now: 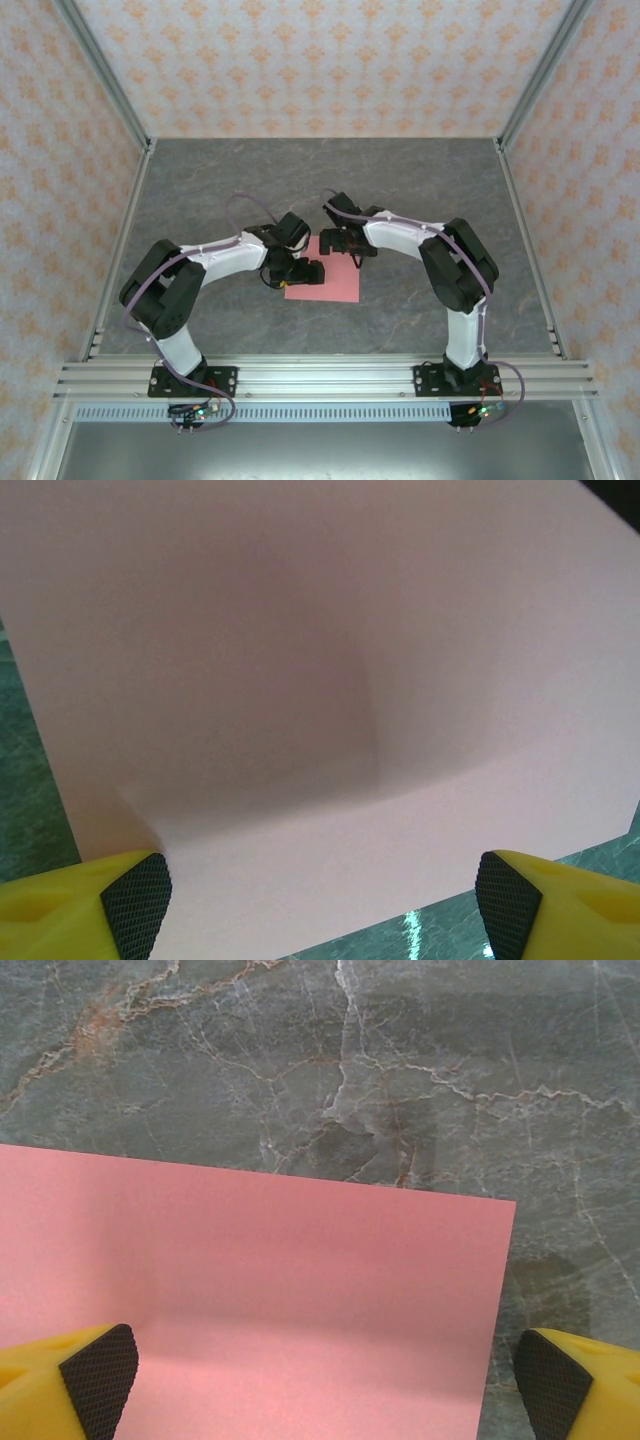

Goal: Fold a paper plane with a square sheet of paper (fold left side to right side)
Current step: Pick up the square sheet of paper from the center of the table.

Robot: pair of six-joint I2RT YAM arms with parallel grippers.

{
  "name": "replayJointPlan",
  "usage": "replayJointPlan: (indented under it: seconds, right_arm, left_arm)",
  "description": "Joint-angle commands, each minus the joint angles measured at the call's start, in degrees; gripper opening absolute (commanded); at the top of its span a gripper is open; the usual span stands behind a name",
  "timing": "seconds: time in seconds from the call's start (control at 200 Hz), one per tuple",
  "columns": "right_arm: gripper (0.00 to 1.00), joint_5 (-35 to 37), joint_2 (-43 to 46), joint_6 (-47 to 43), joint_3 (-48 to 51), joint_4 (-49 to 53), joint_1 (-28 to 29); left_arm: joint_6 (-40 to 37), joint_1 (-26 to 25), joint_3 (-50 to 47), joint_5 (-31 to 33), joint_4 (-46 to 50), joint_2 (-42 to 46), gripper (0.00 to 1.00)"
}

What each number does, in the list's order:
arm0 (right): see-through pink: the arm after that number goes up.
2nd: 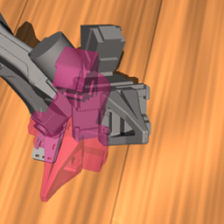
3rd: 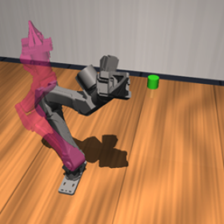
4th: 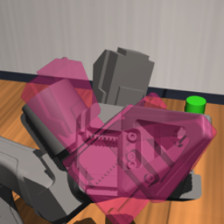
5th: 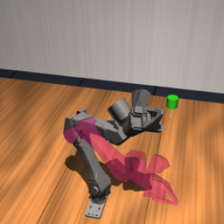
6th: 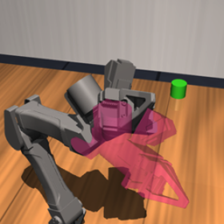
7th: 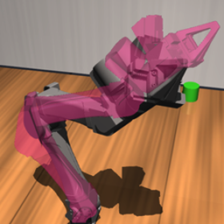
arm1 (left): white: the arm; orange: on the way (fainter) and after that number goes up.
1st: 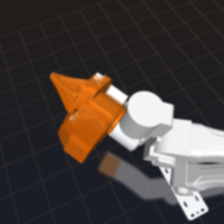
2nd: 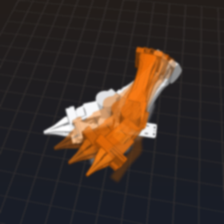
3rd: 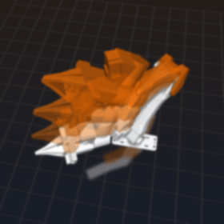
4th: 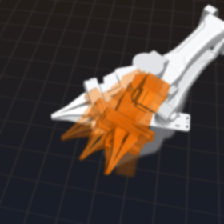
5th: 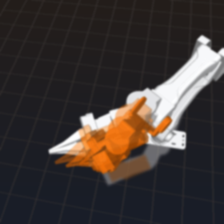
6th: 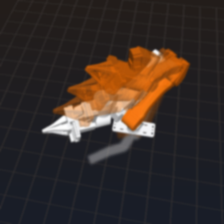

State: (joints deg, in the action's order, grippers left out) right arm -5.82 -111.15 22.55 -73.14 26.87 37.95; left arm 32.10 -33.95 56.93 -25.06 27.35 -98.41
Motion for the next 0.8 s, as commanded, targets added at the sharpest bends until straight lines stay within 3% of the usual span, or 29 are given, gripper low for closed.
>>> replayJointPlan:
  seconds: [0.0,0.235,0.796]
  right_arm:
    - [1.00,-2.93,-1.00,0.62,-0.90,2.37,0.45]
    - [0.99,-7.06,-0.42,0.50,0.44,2.39,0.69]
    - [0.97,-7.88,-0.80,0.32,-1.57,3.62,4.66]
  left_arm:
    - [0.77,0.38,-1.65,0.70,0.07,-1.98,0.84]
    - [0.87,0.38,-1.53,0.67,-0.02,-2.35,0.84]
    - [1.39,0.38,-1.94,0.83,-0.28,-1.86,0.84]
